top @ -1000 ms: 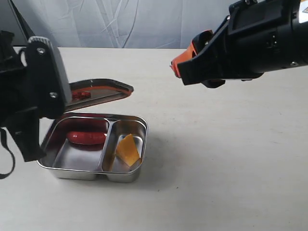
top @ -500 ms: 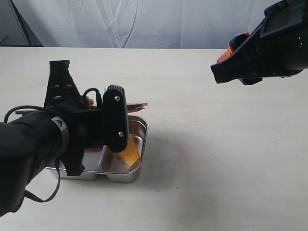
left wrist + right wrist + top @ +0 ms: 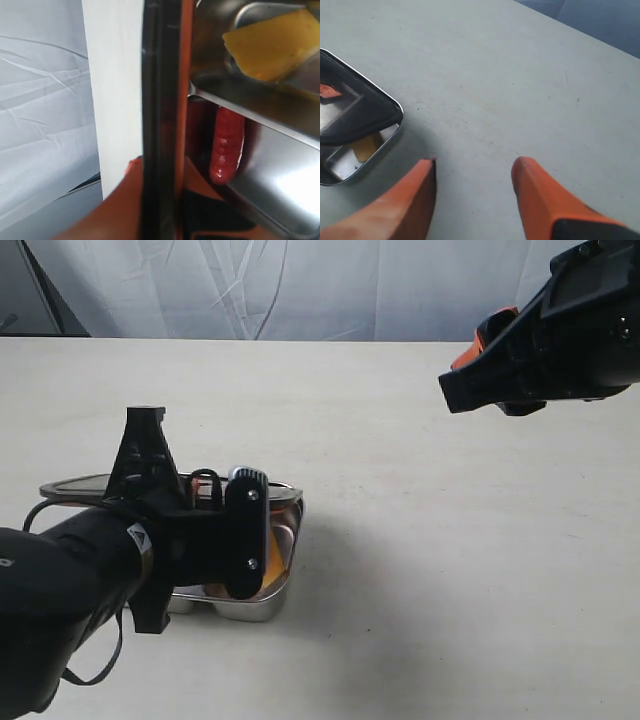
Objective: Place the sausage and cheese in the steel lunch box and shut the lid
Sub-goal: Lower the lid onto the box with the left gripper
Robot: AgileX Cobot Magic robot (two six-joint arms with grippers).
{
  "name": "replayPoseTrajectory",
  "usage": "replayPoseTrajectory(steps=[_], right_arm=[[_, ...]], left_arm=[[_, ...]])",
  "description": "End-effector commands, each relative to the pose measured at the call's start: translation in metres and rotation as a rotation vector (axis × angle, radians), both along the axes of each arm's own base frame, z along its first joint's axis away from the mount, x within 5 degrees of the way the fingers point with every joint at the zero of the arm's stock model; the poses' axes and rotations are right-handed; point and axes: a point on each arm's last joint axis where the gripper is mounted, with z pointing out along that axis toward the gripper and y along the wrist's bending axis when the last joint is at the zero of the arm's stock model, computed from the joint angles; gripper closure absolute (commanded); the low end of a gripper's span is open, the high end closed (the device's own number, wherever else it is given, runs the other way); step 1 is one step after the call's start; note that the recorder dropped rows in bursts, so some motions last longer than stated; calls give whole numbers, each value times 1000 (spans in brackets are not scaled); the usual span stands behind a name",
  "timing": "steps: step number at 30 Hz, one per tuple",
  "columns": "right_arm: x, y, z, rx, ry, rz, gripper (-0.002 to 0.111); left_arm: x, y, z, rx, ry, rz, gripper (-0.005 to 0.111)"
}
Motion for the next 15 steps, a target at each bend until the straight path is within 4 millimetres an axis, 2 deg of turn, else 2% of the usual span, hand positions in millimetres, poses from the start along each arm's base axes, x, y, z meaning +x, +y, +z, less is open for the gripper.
replayPoseTrajectory(steps=[1,15], right_arm=[[0,-3,3,0,-17,-7,60],[0,-2,3,3,-14,-7,60]], left_arm=[[-2,-1,-6,-28,33,3,107],[-8,-1,-12,-92,121,63,104]])
